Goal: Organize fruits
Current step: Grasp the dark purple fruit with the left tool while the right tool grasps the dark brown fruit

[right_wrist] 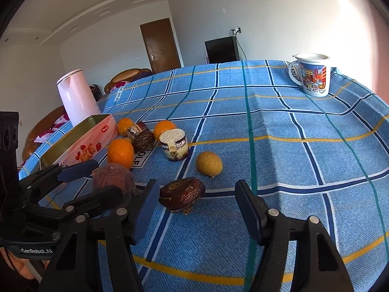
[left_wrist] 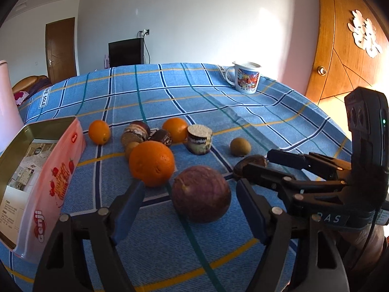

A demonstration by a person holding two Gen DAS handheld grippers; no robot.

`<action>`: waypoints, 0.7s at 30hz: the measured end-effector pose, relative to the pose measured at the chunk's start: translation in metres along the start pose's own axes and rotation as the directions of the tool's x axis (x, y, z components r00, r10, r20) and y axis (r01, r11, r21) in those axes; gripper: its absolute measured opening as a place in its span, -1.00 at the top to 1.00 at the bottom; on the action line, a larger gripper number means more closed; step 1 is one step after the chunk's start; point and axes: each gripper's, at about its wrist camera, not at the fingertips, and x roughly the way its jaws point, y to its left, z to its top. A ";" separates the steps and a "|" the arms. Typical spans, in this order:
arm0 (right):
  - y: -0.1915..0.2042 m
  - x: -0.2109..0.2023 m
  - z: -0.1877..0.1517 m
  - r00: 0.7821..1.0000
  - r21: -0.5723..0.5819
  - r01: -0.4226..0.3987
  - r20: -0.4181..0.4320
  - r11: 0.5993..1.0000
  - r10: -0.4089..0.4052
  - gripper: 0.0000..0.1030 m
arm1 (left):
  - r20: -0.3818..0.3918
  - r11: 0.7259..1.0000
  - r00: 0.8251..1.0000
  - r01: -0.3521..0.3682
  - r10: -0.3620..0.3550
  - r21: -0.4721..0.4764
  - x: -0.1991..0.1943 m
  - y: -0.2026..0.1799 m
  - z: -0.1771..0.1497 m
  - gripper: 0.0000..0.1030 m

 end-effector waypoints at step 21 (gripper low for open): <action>0.017 0.002 0.000 1.000 -0.058 -0.023 0.001 0.998 0.024 0.12 | 0.025 0.999 0.998 0.051 -0.052 0.011 -0.003 0.007 -0.005 -0.03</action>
